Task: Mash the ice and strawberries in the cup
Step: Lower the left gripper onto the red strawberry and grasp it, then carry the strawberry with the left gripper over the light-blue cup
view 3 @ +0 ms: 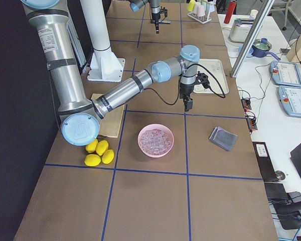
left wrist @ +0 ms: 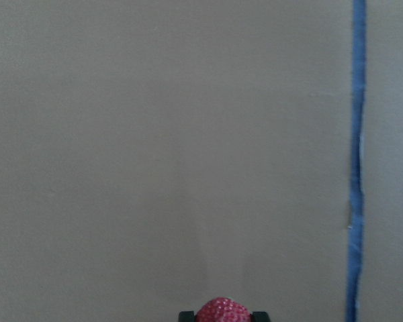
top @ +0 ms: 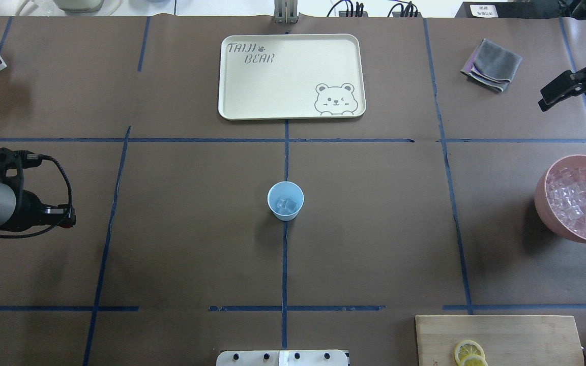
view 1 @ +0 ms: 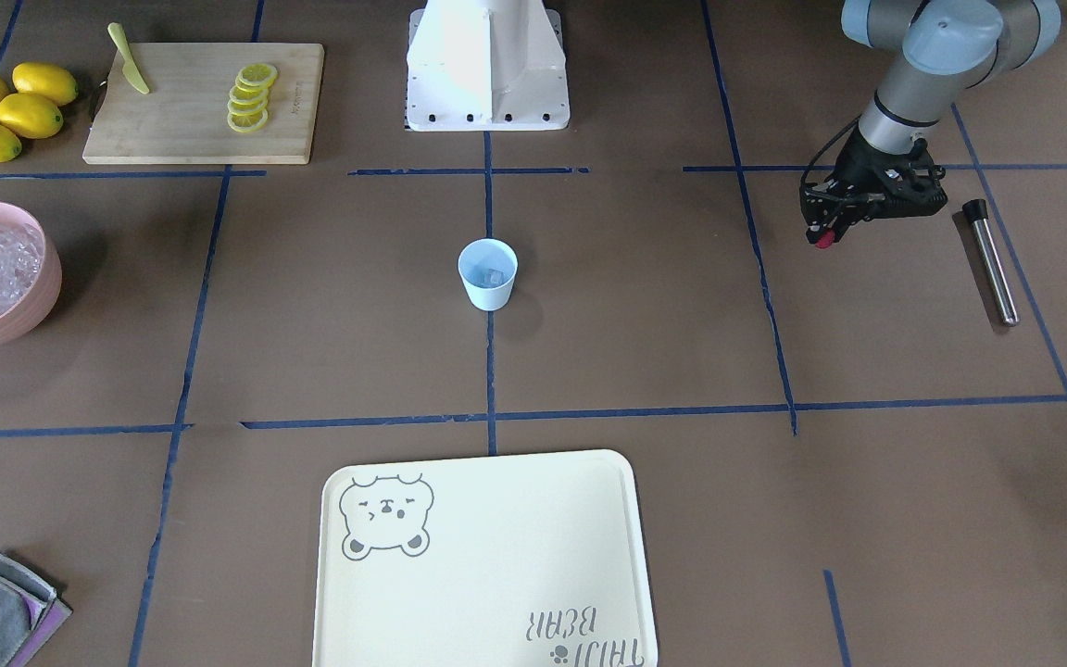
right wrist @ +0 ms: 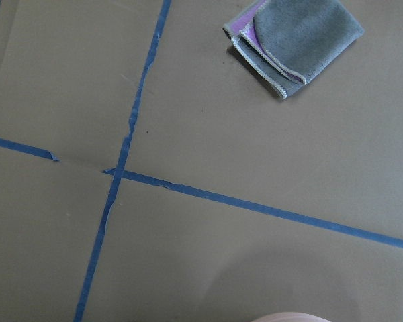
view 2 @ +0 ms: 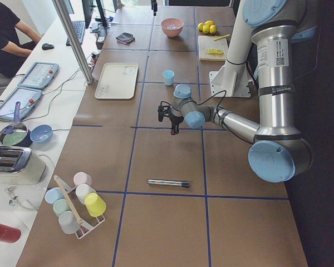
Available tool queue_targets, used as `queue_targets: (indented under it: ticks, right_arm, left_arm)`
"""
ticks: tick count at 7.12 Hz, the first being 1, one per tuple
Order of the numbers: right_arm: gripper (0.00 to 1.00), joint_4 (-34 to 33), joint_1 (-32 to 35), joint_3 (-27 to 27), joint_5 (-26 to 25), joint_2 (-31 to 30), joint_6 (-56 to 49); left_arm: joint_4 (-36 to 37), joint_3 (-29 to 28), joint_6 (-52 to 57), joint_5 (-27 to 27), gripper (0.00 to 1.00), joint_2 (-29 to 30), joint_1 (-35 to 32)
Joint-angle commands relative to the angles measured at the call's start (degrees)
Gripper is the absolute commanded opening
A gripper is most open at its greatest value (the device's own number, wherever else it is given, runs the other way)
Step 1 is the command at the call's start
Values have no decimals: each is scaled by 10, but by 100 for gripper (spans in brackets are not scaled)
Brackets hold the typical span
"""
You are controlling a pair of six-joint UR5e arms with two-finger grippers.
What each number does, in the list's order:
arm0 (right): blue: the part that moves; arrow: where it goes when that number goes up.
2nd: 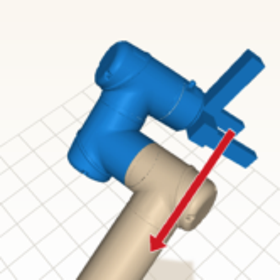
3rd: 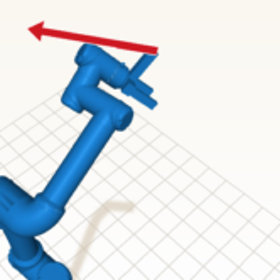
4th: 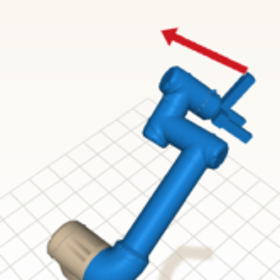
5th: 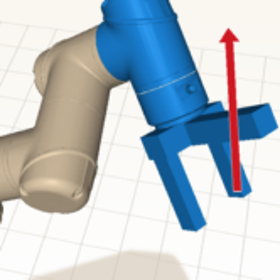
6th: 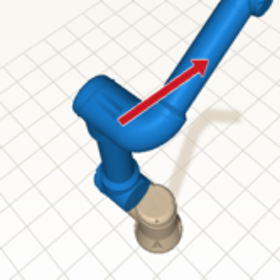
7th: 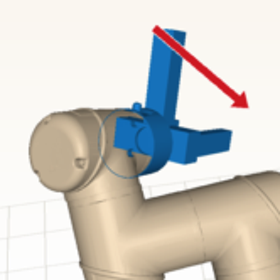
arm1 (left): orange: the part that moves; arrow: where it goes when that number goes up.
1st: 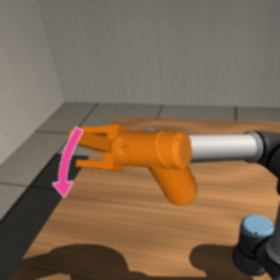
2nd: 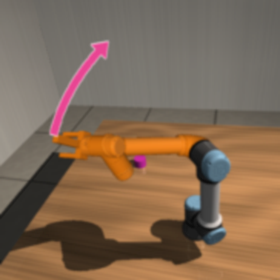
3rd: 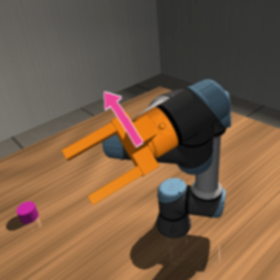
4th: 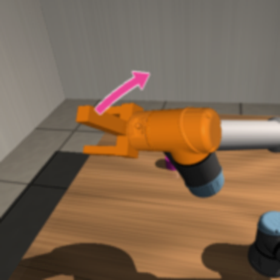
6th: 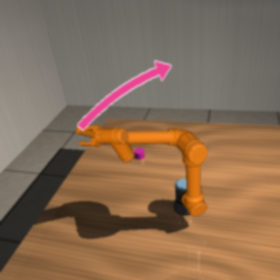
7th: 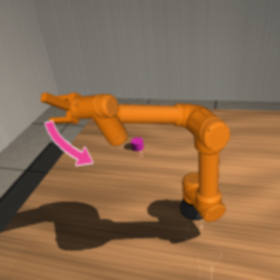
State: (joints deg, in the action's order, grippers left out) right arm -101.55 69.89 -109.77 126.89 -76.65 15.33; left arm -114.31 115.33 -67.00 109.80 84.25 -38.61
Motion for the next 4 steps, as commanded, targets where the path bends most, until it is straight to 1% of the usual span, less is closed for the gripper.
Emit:
queue_targets:
  ticks: [1,2,3,4]
  right_arm:
    - [100,0,23,0,12,-23,-27]
    - [100,0,44,0,20,-30,-55]
    - [100,0,56,0,23,-40,-65]
    - [100,0,59,0,25,-47,-65]
  left_arm:
    - [175,41,-4,3,0,128,-1]
    - [276,47,-12,4,0,217,0]
    - [353,40,-54,4,0,305,6]
    - [367,11,-98,4,0,361,24]
